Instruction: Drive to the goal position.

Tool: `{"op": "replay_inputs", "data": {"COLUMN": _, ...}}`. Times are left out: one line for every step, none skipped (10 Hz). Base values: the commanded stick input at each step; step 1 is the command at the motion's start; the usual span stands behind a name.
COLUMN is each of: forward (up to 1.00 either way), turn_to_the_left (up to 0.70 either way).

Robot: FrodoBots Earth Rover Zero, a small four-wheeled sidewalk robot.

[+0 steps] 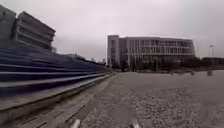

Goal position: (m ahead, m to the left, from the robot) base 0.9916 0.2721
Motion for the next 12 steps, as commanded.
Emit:
{"op": "replay_inputs", "data": {"forward": 0.7, "turn_to_the_left": -0.07}}
{"op": "replay_inputs", "data": {"forward": 0.7, "turn_to_the_left": -0.03}}
{"op": "replay_inputs", "data": {"forward": 0.7, "turn_to_the_left": 0.01}}
{"op": "replay_inputs", "data": {"forward": 0.7, "turn_to_the_left": 0.04}}
{"op": "replay_inputs", "data": {"forward": 0.7, "turn_to_the_left": 0.04}}
{"op": "replay_inputs", "data": {"forward": 0.7, "turn_to_the_left": 0.04}}
{"op": "replay_inputs", "data": {"forward": 0.7, "turn_to_the_left": 0.04}}
{"op": "replay_inputs", "data": {"forward": 0.7, "turn_to_the_left": 0.04}}
{"op": "replay_inputs", "data": {"forward": 0.7, "turn_to_the_left": 0.04}}
{"op": "replay_inputs", "data": {"forward": 0.7, "turn_to_the_left": 0.04}}
{"op": "replay_inputs", "data": {"forward": 0.7, "turn_to_the_left": 0.04}}
{"op": "replay_inputs", "data": {"forward": 0.7, "turn_to_the_left": 0.04}}
